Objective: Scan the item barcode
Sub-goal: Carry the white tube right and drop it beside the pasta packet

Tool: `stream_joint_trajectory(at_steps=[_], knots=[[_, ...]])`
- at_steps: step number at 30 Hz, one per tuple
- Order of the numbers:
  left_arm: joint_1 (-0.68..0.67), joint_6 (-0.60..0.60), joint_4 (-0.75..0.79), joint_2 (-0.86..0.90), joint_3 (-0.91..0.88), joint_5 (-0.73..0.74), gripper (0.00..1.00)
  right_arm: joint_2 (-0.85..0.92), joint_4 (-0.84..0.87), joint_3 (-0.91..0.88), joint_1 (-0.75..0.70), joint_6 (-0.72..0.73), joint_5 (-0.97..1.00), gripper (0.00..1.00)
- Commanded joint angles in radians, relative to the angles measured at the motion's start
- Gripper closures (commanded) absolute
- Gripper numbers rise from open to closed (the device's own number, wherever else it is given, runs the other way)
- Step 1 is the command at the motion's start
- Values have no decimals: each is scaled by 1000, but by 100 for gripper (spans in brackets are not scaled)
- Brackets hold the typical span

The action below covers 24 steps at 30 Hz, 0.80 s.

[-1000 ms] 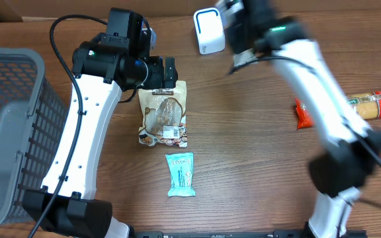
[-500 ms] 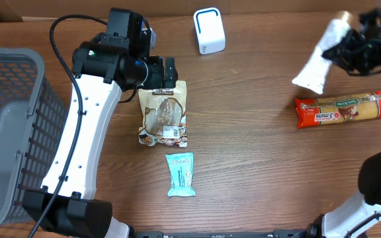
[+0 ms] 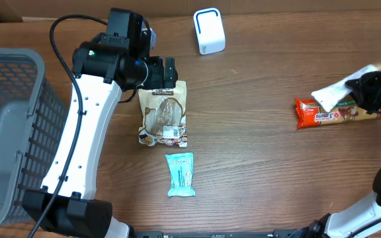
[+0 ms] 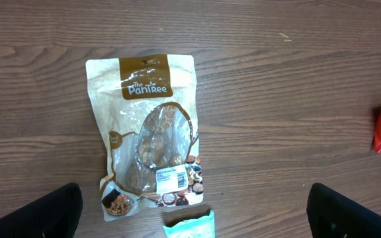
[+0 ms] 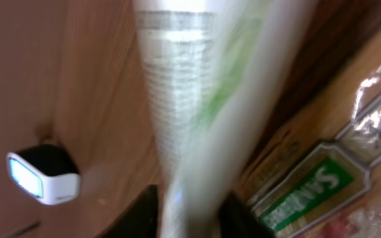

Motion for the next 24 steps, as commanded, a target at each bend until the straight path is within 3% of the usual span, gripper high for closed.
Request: stream_joint_trajectory(at_steps=[1,5,9,12,16,24], knots=[[3,-10,1,9,5,-6,0,-14,68,-63,3,50,53,53],[2,-10,2,9,5,-6,0,-14,71,-85,3,45,74,40],[3,-10,1,9,5,-6,0,-15,53,-85,3,32,25,41],[3,-10,1,9,5,-6,1,-21,39,-74,3,-32,-64,50],[3,-10,1,9,5,-6,1,-71,-84,-12,11,-129,-85,51],[3,-10,1,9,5,-6,0,-274,-437,142,143,-313,-89,23]])
